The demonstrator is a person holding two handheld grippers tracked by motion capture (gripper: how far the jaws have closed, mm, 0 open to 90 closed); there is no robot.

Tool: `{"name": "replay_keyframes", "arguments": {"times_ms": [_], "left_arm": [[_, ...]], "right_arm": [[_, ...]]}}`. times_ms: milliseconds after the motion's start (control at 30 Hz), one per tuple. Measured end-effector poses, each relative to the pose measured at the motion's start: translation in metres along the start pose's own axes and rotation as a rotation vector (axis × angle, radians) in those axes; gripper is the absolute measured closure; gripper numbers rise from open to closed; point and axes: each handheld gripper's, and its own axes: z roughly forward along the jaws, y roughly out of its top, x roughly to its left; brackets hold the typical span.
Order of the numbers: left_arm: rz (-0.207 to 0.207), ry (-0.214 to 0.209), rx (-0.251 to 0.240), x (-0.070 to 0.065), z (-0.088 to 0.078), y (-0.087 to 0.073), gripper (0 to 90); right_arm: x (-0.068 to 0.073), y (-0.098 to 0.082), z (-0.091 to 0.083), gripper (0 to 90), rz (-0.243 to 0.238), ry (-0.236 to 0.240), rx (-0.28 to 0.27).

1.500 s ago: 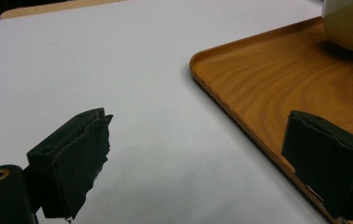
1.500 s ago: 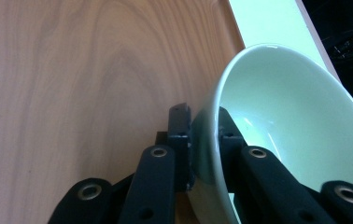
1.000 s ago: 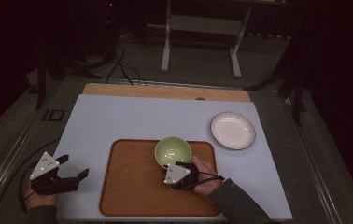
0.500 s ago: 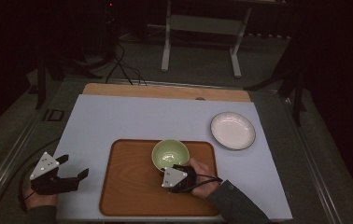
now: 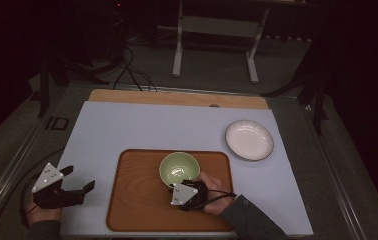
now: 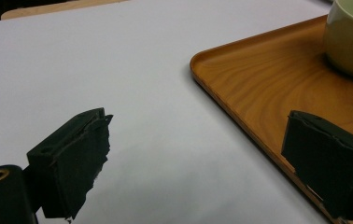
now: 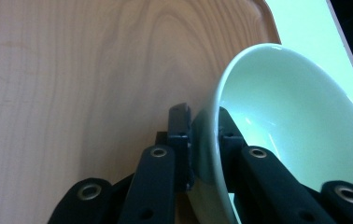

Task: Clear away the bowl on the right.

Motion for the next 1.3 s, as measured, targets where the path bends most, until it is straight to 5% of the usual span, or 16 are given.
{"name": "replay_keyframes", "arguments": {"times_ms": [800,1300], "left_arm": [[-0.002,0.001,0.001,0.0,0.0,0.0,7.4],[-0.003,0.004,0.002,0.0,0.0,0.0,7.4]], "right_arm": [[0.007,0.002,-0.001,79.8,0.014,0.054,-0.028],[-0.005,-0.006,-0.021,41.7,0.133,0.079,-0.131]]}}
